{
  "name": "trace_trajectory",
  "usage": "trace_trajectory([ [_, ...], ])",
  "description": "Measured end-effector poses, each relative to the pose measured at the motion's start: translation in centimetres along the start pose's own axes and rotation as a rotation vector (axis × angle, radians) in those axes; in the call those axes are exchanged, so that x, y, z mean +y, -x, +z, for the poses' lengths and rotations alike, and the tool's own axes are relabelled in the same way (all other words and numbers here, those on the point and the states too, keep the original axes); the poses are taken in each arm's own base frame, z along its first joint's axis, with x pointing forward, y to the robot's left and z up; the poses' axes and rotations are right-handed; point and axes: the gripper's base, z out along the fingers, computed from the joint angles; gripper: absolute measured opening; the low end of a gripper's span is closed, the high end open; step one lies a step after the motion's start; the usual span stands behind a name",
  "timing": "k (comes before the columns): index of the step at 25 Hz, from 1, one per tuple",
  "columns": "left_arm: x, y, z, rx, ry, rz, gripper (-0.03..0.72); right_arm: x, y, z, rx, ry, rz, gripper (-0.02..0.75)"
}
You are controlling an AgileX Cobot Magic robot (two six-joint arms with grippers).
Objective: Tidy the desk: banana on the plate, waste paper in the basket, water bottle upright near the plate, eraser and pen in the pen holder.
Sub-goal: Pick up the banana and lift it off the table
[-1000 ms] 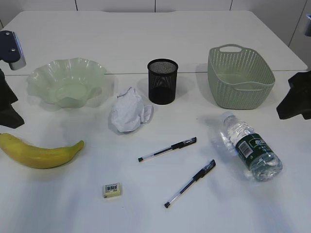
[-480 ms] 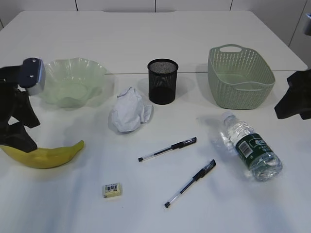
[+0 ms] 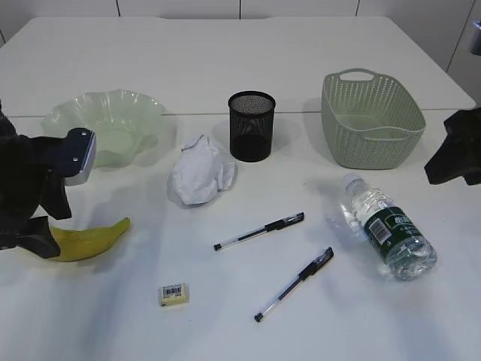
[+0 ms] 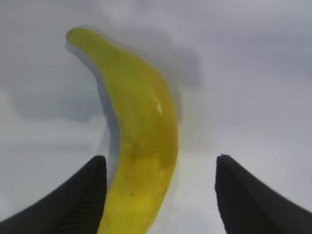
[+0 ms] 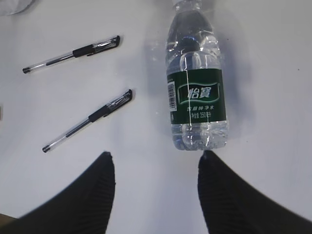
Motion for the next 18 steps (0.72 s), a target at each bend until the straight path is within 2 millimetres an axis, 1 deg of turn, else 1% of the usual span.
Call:
trace_trajectory([
  [7, 0.3, -0.3, 1.8, 0.014, -0.02, -0.005, 0.498, 0.0, 0.0, 0.0, 0.0, 0.0, -0.001, 0.408],
  [14, 0.9, -0.3, 2.4, 0.011, 0.019, -0.006, 0.498, 0.0, 0.0, 0.0, 0.004, 0.001, -0.001, 0.408],
  [18, 0.9, -0.3, 2.4, 0.011, 0.023, -0.006, 0.497, 0.0, 0.0, 0.0, 0.004, 0.001, -0.001, 0.408],
])
